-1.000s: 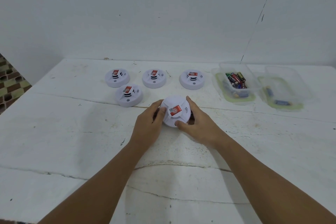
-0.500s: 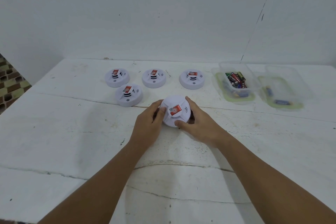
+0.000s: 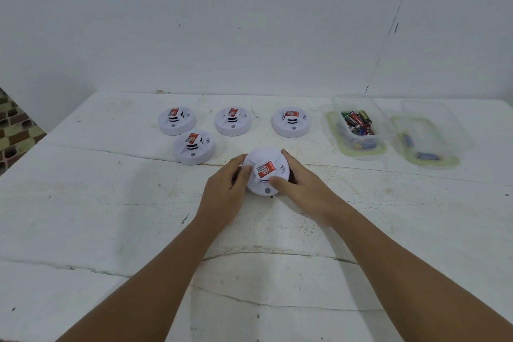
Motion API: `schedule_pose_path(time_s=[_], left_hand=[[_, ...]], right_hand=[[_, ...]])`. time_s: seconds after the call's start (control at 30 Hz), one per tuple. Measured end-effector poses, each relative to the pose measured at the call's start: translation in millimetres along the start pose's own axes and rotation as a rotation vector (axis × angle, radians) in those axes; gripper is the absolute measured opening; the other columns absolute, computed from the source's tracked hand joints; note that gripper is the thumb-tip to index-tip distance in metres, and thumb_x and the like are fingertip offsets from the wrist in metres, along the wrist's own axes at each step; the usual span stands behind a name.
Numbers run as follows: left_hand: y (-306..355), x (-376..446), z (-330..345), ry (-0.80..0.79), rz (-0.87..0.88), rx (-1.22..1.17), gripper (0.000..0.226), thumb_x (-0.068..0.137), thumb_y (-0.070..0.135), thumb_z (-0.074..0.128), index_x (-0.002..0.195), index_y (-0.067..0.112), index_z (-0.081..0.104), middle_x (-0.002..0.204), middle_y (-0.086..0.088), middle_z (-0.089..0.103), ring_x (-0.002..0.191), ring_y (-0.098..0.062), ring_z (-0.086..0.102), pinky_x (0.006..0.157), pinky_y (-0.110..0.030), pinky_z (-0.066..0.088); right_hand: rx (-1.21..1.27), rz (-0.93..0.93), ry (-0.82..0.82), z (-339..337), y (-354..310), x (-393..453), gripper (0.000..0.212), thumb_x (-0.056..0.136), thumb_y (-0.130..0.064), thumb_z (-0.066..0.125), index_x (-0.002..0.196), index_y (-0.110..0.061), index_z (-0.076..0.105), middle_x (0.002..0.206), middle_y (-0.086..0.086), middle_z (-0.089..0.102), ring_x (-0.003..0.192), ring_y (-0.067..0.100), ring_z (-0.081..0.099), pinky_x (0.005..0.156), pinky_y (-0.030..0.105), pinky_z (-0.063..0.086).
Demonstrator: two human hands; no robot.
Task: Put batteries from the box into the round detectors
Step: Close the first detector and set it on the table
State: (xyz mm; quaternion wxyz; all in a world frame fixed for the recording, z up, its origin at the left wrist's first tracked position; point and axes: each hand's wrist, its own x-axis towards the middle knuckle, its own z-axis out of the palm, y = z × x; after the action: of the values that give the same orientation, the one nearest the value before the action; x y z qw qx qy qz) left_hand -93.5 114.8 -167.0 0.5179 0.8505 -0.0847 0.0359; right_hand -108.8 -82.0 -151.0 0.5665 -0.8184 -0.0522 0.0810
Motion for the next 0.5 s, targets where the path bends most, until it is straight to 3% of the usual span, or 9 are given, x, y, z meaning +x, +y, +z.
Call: schedule_pose_path(time_s=[0.1,0.27,0.4,0.5], left_hand=[[-0.7,0.8,0.1,-0.003,-0.002,0.001,0.032,0.109,0.036,0.047,0.137,0.031,0.063,0.114,0.017,0.074,0.106,0.002,0.066,0.087,-0.016,0.052],[0.1,0.0,0.0,-0.001,-0.006,-0.008,0.031,0.109,0.037,0.048,0.136,0.033,0.064,0.112,0.018,0.073,0.106,0.002,0.066,0.089,-0.018,0.052],[0.6,0.5,0.1,0.001,-0.003,0.001,0.030,0.110,0.036,0.048,0.135,0.034,0.064,0.110,0.018,0.074,0.104,0.000,0.066,0.088,-0.019,0.053],[0.3,0.4,0.3,0.001,-0.008,-0.006,0.030,0.110,0.036,0.048,0.135,0.034,0.064,0.111,0.021,0.073,0.105,0.005,0.065,0.085,-0.011,0.049]], right_hand=[[0.045,0.021,-0.002,-0.1,-0.1,-0.4,0.047,0.100,-0.037,0.058,0.145,-0.048,0.047,0.133,-0.023,0.065,0.124,0.002,0.060,0.111,0.039,0.049],[0.086,0.061,-0.006,-0.7,-4.8,-2.2,0.041,0.107,-0.023,0.051,0.118,-0.063,0.051,0.115,-0.040,0.066,0.113,-0.014,0.060,0.112,0.034,0.047],[0.112,0.053,0.002,0.9,-3.2,-1.0,0.042,0.105,-0.026,0.050,0.139,-0.050,0.052,0.128,-0.028,0.066,0.120,-0.004,0.061,0.113,0.041,0.047],[0.112,0.046,0.006,2.0,-2.8,-1.1,0.041,0.106,-0.024,0.049,0.129,-0.058,0.051,0.125,-0.031,0.067,0.119,-0.006,0.061,0.112,0.037,0.047]])
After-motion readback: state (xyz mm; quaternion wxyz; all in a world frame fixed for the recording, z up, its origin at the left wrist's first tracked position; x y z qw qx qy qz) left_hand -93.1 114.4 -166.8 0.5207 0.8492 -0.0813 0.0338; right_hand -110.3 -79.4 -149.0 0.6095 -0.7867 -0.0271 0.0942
